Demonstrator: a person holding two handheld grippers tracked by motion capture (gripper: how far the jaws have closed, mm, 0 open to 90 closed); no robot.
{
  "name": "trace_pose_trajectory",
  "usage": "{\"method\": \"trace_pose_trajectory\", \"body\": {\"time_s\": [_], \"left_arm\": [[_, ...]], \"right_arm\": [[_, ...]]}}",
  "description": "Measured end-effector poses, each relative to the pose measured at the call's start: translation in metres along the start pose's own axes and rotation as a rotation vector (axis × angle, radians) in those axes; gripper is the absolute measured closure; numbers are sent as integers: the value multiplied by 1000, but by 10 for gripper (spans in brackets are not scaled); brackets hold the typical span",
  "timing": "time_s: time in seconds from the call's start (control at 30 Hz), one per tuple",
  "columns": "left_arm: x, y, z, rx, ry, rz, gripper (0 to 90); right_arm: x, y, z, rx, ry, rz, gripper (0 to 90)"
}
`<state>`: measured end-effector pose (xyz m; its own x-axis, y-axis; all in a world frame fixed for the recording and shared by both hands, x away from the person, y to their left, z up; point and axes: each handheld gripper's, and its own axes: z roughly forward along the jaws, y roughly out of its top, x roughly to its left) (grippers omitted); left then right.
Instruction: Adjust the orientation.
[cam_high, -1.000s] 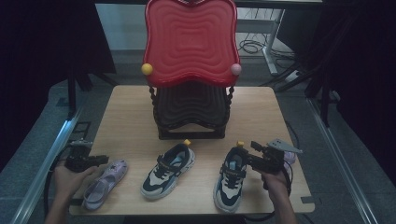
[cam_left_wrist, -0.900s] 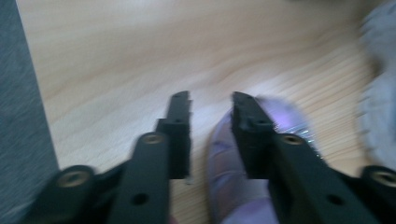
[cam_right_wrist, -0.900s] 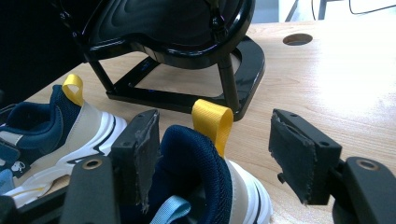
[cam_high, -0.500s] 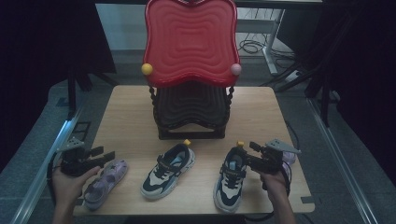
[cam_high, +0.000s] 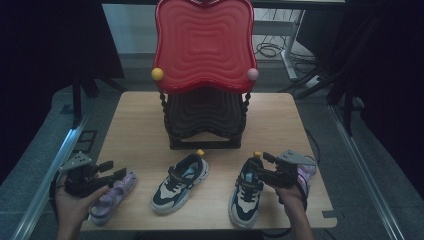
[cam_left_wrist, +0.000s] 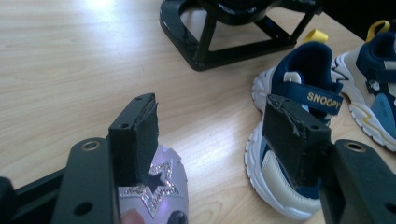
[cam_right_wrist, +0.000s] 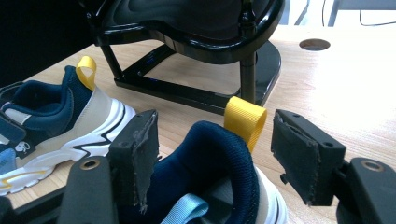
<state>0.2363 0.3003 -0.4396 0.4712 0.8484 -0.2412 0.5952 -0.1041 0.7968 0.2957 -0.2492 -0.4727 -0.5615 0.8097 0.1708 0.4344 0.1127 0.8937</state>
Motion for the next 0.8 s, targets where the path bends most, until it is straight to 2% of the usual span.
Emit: {"method": "trace_pose_trajectory", "body": {"time_s": [0.13, 0.27, 0.43, 0.53, 0.67, 0.8], "left_arm": [[0, 0, 2, -3, -20, 11, 361], [2, -2, 4, 11, -21, 6, 360], [0, -5, 7, 26, -44, 3, 358], [-2, -7, 9, 41, -46, 9, 355], [-2, -8, 8, 42, -45, 9, 355], [-2, -11, 11, 57, -40, 6, 355]], "right_arm": [[2, 1, -1, -6, 2, -10, 323], [1, 3, -5, -38, 9, -11, 321], [-4, -2, -24, -31, -29, -37, 372], [-12, -9, -35, 8, -77, -36, 462], [-27, -17, -53, -22, -93, 14, 581], [-38, -24, -65, -14, -136, 22, 706]]}}
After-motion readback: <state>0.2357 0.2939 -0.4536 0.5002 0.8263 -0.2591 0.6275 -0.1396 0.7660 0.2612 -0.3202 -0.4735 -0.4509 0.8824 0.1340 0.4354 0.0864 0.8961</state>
